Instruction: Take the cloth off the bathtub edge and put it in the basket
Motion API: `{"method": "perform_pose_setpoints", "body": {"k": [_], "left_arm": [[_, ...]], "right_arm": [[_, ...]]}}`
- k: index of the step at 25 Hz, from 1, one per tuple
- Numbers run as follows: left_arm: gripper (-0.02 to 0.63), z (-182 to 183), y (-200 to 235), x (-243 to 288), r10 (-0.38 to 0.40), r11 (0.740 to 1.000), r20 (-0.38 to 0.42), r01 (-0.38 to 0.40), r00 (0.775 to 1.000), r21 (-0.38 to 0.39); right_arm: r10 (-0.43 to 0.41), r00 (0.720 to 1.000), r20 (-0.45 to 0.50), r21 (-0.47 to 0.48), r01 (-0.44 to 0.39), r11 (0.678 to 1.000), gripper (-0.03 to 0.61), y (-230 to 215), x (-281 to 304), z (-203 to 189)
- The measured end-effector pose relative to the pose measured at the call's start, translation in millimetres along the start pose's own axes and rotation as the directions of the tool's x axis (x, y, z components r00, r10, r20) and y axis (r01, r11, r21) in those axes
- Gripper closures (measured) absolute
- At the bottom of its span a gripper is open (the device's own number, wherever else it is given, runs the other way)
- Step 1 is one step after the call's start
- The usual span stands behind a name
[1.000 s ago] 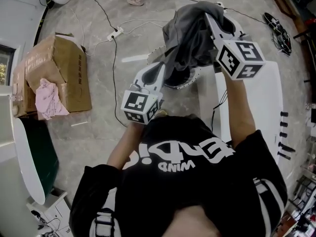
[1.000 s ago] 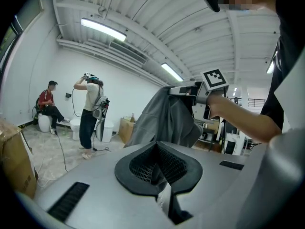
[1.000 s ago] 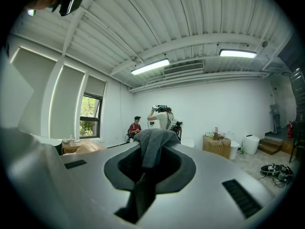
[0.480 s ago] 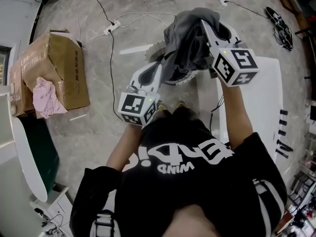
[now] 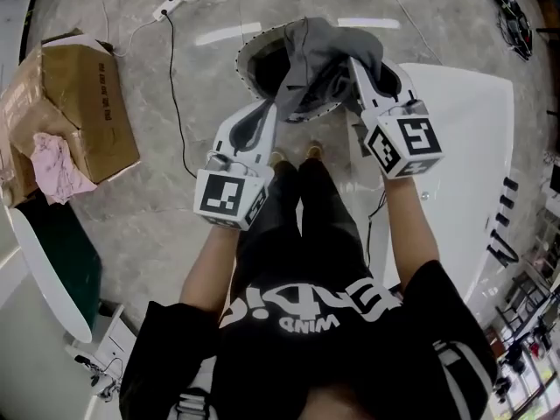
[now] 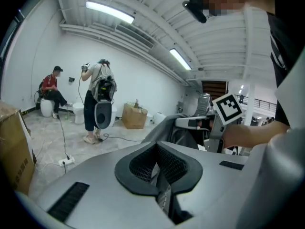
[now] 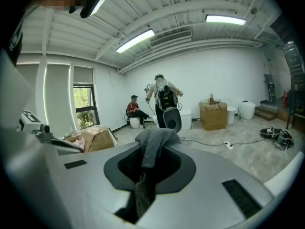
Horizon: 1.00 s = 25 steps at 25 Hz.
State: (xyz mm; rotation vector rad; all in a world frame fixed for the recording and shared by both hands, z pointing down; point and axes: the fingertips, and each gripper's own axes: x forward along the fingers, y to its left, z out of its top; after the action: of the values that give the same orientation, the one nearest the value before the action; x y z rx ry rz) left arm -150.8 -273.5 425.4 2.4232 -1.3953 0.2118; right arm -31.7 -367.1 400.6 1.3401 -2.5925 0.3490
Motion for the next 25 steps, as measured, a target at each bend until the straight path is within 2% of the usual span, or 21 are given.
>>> {"method": "perform_pose_setpoints", "body": {"k": [4,7,10,15,18,19,21,22,25], "left_arm": [[0.603,-57,25,37,0.015,0.998,-0.029,-0.016,0.999,-0.057],[0.603,-90,36,55,0.031,0.994,-0.049,-0.036,0.998,-0.101],[0.603,-108,38,60,0.037,0.991,-0.067,-0.045,0.997,-0.124],[0.603,-118,39,59,0.037,0.989,-0.086,-0.049,0.996,-0.141],[0.603,-121,37,59,0.036,0.987,-0.094,-0.050,0.995,-0.152],[0.603,-123,35,59,0.033,0.987,-0.097,-0.048,0.995,-0.154],[0.603,-125,31,61,0.027,0.986,-0.103,-0.043,0.994,-0.161],[0.603,-126,30,61,0.025,0.985,-0.105,-0.042,0.994,-0.165],[0.603,-130,28,63,0.022,0.984,-0.111,-0.041,0.994,-0.175]], "right_arm": [[0.012,0.995,-0.104,0.030,-0.009,1.000,0.541,-6,28,-88],[0.011,0.988,-0.156,0.057,-0.002,0.998,0.540,-12,38,-137],[0.007,0.982,-0.188,0.079,0.008,0.997,0.540,-14,42,-165],[0.007,0.969,-0.245,0.065,0.010,0.998,0.540,-13,47,-189],[-0.008,0.939,-0.345,0.020,0.016,1.000,0.536,-15,50,-218],[-0.011,0.920,-0.393,0.011,0.017,1.000,0.513,-15,51,-234],[-0.015,0.878,-0.478,0.014,0.025,1.000,0.395,-17,52,-266],[-0.022,0.866,-0.500,0.014,0.033,0.999,0.365,-18,53,-277],[-0.048,0.865,-0.500,-0.013,0.048,0.999,0.350,-20,55,-288]]}}
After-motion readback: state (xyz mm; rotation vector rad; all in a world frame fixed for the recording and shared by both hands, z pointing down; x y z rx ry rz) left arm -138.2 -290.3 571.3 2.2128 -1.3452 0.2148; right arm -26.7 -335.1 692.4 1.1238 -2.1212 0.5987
